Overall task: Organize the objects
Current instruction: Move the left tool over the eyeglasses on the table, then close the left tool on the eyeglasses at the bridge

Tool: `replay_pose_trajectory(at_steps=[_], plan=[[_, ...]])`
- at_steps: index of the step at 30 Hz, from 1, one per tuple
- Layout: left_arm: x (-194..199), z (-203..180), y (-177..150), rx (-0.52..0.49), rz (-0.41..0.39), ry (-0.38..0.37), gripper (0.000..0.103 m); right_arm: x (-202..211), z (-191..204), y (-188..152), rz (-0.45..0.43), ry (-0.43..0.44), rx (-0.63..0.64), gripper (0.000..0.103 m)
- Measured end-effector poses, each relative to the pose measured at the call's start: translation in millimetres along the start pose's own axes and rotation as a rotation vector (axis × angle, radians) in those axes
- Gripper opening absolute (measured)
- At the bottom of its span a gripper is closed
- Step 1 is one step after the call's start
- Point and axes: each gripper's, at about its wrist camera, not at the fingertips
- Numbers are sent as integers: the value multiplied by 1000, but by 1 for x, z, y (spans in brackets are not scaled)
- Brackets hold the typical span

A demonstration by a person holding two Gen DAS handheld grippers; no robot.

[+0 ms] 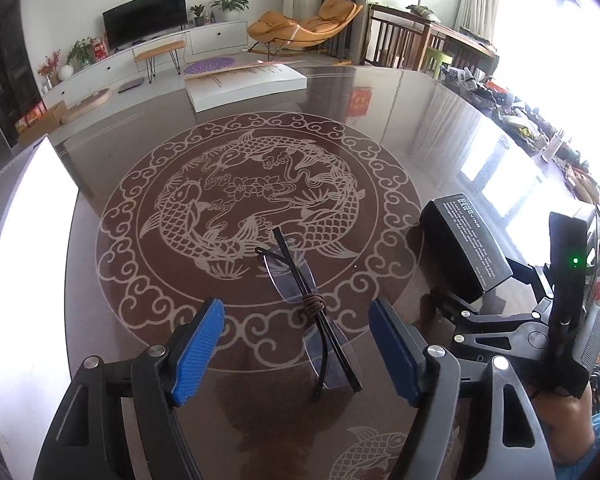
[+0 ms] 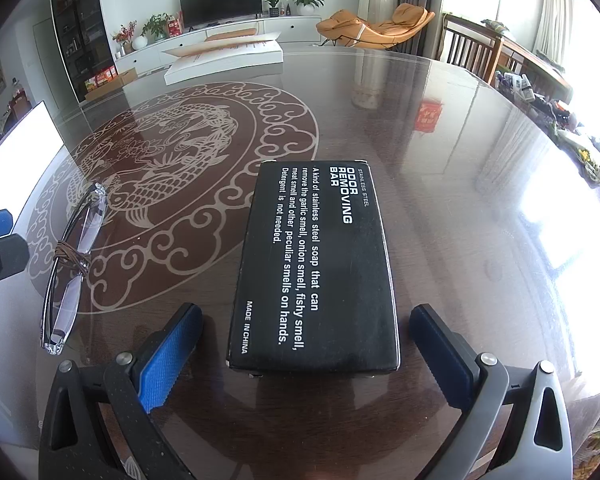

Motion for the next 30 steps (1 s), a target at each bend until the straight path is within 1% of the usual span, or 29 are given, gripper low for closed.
replay_pose_trajectory(at_steps=[6, 11, 13, 16, 19, 20, 24, 28, 29, 30], plan=[[18, 20, -23, 62, -26, -2, 75, 0, 0, 0, 0, 0, 0, 103], [27, 48, -28, 155, -59, -9, 75, 0, 0, 0, 0, 0, 0, 103], [25, 54, -28, 171, -64, -8, 75, 0, 0, 0, 0, 0, 0, 103], [16, 53, -24, 166, -52, -31, 75, 0, 0, 0, 0, 0, 0, 103], [4, 38, -17, 146, -46, -66, 75, 0, 0, 0, 0, 0, 0, 103], [-1, 32, -14, 135, -47, -60, 75, 0, 0, 0, 0, 0, 0, 103], [-29, 10, -6, 134, -36, 25, 75, 0, 0, 0, 0, 1, 0, 103], [-63, 1, -4, 127, 15, 112, 75, 0, 0, 0, 0, 1, 0, 103], [-70, 1, -5, 124, 30, 130, 76, 0, 0, 0, 0, 1, 0, 103], [-72, -1, -5, 107, 18, 162, 81, 0, 0, 0, 0, 1, 0, 103]])
Point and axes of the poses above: each gripper's, at about its wrist camera, not at the fingertips, and x roughly against the way its jaws point, z to its left, y to its top, and after that the axes turned 4 degrees about -y, right-handed
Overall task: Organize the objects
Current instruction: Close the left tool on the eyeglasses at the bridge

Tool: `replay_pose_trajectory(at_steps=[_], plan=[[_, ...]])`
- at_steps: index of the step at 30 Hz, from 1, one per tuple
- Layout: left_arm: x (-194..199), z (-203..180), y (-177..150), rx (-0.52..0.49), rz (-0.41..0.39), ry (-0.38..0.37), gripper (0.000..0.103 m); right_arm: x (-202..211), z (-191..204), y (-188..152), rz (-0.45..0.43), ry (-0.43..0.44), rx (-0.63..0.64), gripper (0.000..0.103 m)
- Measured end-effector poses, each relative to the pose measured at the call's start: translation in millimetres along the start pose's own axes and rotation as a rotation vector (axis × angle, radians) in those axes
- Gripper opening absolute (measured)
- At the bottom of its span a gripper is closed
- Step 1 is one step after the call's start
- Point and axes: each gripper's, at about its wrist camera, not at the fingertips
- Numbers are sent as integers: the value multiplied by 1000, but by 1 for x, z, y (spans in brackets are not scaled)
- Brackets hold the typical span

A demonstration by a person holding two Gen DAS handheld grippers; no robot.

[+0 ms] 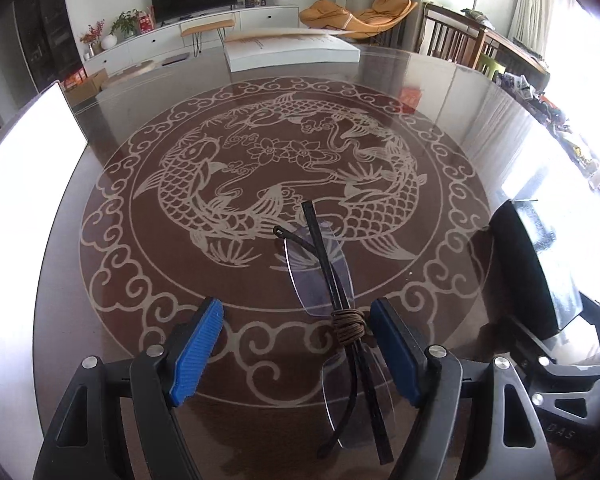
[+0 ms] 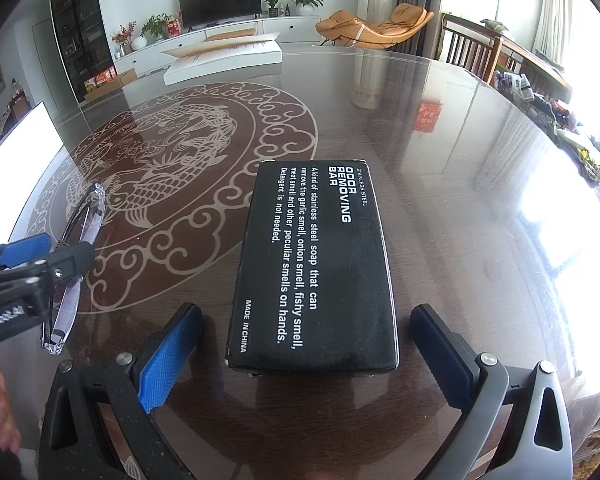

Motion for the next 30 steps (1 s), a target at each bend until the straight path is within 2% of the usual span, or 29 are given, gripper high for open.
replay_pose_trajectory(at_steps=[1, 2, 5, 8, 16, 30], plan=[[-1, -1, 0, -14, -10, 27, 90, 0, 0, 0, 0, 0, 0, 103], [-2, -1, 0, -18, -15, 44, 95, 0, 0, 0, 0, 0, 0, 103], [-7, 7, 0, 4, -12, 41, 103, 0, 0, 0, 0, 0, 0, 103], [-9, 15, 0, 42, -9, 12, 103, 0, 0, 0, 0, 0, 0, 103], [-8, 13, -3, 38, -40, 13, 103, 0, 0, 0, 0, 0, 0, 103], [-9, 12, 0, 30, -25, 0, 103, 0, 0, 0, 0, 0, -1, 103]])
Point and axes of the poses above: each gripper's, at about its wrist camera, not at the fingertips, and x roughly against the way its jaws point, z to its left, y to its top, and after that the axes turned 4 degrees about -y, right-handed
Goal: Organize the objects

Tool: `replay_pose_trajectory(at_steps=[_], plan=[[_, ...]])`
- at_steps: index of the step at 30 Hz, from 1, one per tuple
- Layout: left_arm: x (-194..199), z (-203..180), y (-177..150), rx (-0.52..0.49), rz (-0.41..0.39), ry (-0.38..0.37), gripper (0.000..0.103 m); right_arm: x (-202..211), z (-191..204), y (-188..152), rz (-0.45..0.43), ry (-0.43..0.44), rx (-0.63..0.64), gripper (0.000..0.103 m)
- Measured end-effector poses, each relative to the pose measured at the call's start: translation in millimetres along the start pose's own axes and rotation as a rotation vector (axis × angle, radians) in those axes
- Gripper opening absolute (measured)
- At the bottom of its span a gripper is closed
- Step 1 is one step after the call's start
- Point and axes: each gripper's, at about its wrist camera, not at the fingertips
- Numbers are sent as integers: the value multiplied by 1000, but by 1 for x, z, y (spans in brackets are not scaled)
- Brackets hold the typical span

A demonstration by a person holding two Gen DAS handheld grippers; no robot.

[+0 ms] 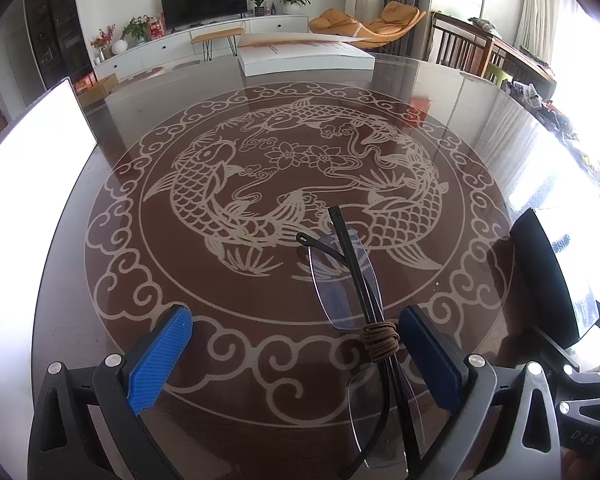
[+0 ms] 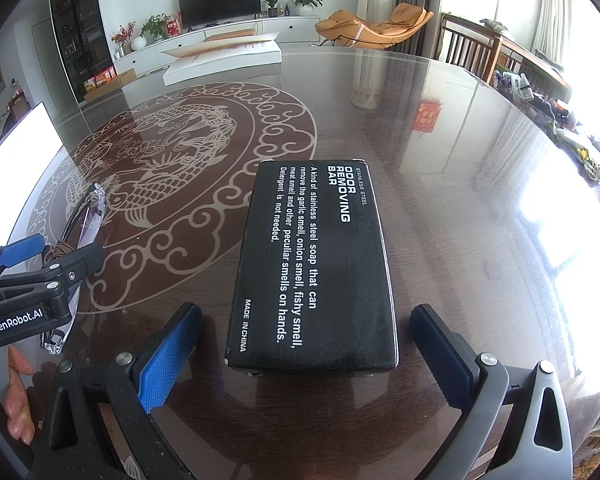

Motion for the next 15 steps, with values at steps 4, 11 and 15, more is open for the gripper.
replay_pose_trajectory(at_steps=[4, 11, 15], plan=[[0, 0, 2, -9, 37, -5, 103, 0, -1, 0, 2, 1, -3, 103], [-3, -2, 15, -75, 148, -43, 94, -3, -16, 23, 200, 150, -3, 103], [11, -8, 13, -115, 54, -51, 23, -4, -12, 41, 237, 101, 59, 59]])
Point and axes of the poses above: each gripper's, at about its wrist camera, not at the fingertips, and x roughly against the way its jaws point, z to its left, y to its top, and after that the axes turned 4 degrees about -y, right-handed
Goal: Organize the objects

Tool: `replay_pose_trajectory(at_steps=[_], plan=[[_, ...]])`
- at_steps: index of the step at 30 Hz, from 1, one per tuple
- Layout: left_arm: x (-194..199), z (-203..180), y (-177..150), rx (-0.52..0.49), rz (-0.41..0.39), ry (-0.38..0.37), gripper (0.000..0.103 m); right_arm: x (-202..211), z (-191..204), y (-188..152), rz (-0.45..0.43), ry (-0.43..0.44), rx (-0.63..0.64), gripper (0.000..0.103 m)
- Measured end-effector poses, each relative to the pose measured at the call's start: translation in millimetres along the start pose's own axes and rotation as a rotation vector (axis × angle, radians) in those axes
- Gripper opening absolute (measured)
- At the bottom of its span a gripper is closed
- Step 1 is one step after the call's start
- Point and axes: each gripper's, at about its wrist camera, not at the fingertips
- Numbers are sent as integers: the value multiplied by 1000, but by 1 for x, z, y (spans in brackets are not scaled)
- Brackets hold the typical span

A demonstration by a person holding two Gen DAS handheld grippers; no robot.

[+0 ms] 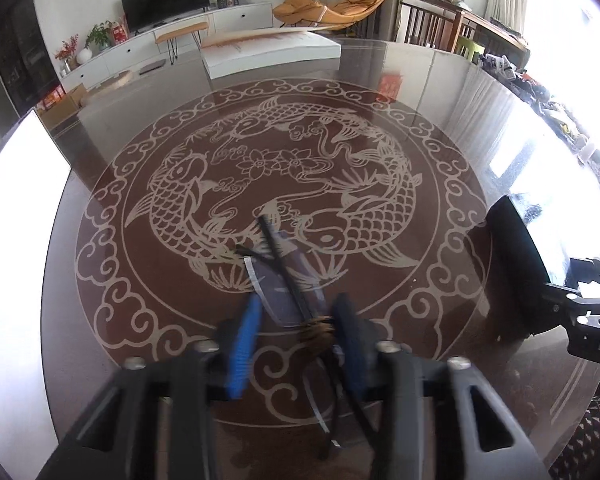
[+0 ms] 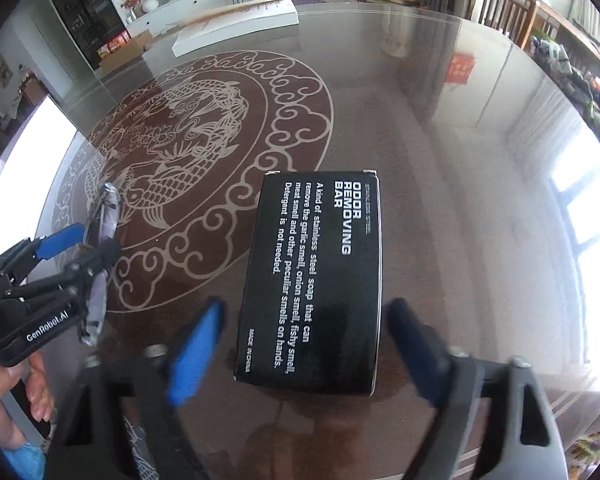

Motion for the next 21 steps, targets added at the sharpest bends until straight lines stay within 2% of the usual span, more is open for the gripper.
replay_pose_trajectory(at_steps=[1, 2, 8, 14, 16, 18, 21], plan=[[2, 0, -2, -3, -7, -3, 14, 0, 0, 1, 5, -12, 8, 59], [7, 2, -4, 5, -21, -23, 11, 2, 0, 0, 7, -16, 8, 59], [70, 21, -26, 88, -148, -109, 11, 49, 16, -13, -75, 25, 26, 58], [155, 73, -36, 180, -278, -149, 11, 105, 71, 0, -163, 140, 80, 58], [188, 100, -44, 212, -326, -121, 11, 120, 105, 6, -185, 197, 117, 58], [214, 131, -54, 242, -357, -61, 11, 136, 150, 8, -209, 262, 180, 58], [234, 182, -76, 300, -350, 59, 11, 159, 225, 9, -229, 379, 290, 58]])
Point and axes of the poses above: each gripper's, at about its wrist camera, not at the fingertips, and x roughly against the way its jaws point, z to its left, y to its top, and after that the axes turned 4 degrees about -y, right-handed
